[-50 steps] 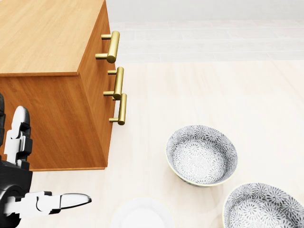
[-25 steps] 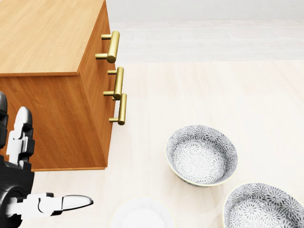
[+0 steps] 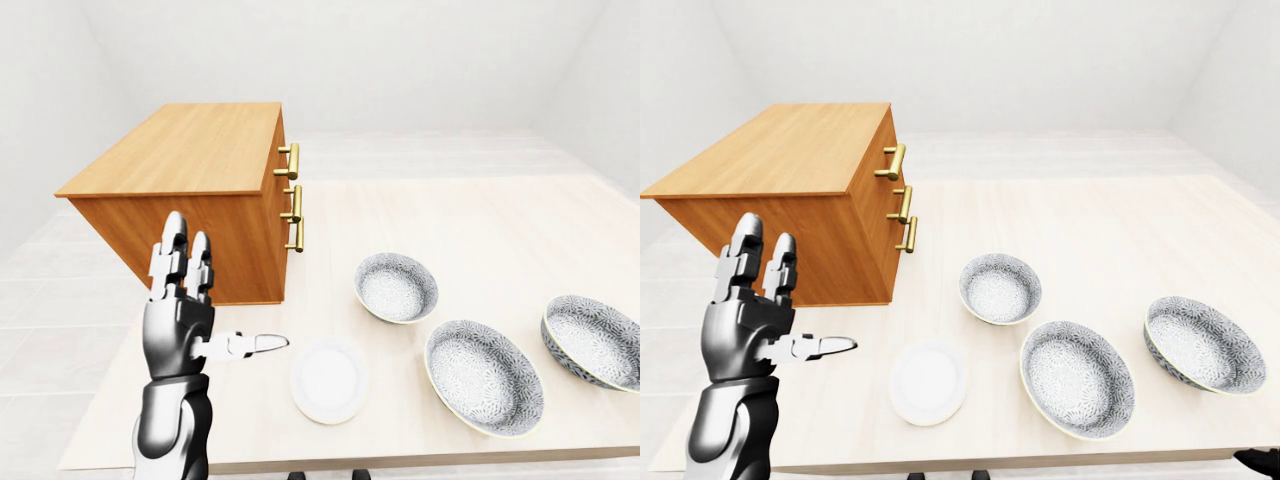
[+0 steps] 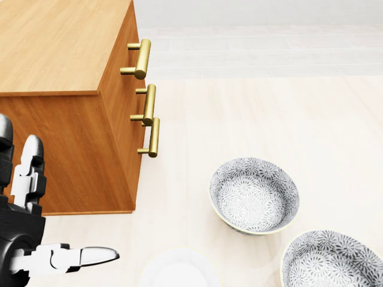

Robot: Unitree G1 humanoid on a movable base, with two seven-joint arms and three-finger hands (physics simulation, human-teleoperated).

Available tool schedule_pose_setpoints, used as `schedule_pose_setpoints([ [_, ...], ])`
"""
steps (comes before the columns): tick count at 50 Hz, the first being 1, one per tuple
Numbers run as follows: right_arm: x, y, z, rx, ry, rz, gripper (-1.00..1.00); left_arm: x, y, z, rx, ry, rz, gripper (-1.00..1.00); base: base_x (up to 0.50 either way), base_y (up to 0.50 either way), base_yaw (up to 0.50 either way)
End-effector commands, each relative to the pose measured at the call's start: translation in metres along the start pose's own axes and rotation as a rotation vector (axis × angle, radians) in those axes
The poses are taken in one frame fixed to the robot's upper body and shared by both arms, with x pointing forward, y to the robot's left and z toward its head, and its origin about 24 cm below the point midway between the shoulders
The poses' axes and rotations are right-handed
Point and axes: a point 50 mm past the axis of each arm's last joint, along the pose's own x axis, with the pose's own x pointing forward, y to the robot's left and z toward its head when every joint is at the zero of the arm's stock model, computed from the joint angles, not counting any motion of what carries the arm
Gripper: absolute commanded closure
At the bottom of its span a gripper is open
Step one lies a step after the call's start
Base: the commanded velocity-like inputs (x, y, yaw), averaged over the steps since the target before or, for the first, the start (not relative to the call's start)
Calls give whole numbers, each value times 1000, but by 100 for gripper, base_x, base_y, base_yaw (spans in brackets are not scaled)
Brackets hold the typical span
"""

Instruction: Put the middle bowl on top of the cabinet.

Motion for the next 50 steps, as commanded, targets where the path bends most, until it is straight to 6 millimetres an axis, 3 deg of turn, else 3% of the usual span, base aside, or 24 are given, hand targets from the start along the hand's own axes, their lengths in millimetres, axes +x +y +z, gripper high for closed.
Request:
schedule_pose_setpoints([
  [1, 1, -15, 17, -38, -24, -56, -100, 0, 0, -1, 1, 5, -3, -100, 0, 0, 0],
  [8, 1, -3, 12, -55, -12, -29, -100, 0, -1, -1, 2, 6, -5, -100, 0, 0, 0],
  [19, 10, 23, 52, -190, -203, 9, -100, 0, -2, -2, 6, 9, -8, -100, 0, 0, 0],
  [24, 11, 25, 62, -210, -241, -1, -100, -1, -2, -2, 5, 10, -8, -100, 0, 0, 0],
  [31, 7, 34, 68, -241, -281, 4, -100, -1, -2, -1, 5, 10, -11, -100, 0, 0, 0],
  [38, 5, 44, 62, -271, -274, 34, -100, -1, -2, -2, 5, 12, -12, -100, 0, 0, 0],
  [50, 2, 50, 76, -272, -344, 47, -100, -1, -2, -2, 7, 11, -15, -100, 0, 0, 0],
])
